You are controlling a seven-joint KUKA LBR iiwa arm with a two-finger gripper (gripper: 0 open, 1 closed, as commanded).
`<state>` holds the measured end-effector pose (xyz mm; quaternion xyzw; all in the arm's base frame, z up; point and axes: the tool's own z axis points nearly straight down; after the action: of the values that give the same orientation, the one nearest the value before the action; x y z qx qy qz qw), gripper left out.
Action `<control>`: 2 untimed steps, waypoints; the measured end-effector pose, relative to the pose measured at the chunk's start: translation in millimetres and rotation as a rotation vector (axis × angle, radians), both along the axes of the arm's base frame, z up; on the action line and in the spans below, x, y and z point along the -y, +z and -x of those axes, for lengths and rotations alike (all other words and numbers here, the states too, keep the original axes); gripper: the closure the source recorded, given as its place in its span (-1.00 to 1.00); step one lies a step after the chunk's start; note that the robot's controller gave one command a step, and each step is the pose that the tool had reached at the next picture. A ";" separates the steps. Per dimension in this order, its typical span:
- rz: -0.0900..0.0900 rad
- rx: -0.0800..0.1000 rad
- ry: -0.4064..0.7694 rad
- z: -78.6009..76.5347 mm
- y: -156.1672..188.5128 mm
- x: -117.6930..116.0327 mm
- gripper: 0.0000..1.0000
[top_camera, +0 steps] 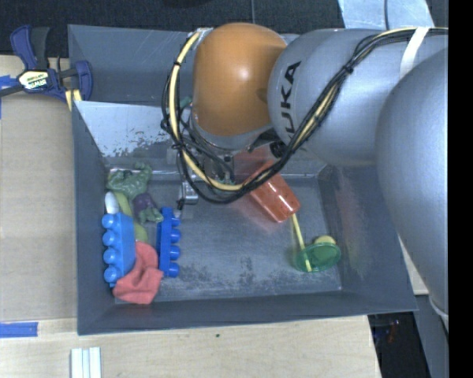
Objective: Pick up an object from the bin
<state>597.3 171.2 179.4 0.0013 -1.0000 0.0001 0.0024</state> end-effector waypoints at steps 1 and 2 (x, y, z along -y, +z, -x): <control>-0.001 0.008 -0.003 -2.1 4.4 0.7 -1.00; -0.002 0.015 0.298 1.2 -56.7 0.7 -1.00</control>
Offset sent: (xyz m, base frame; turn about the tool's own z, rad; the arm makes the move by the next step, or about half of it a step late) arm -0.0069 -0.0023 -0.1094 -0.5220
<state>596.2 170.6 122.7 0.1495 -0.9887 -0.0006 -0.0051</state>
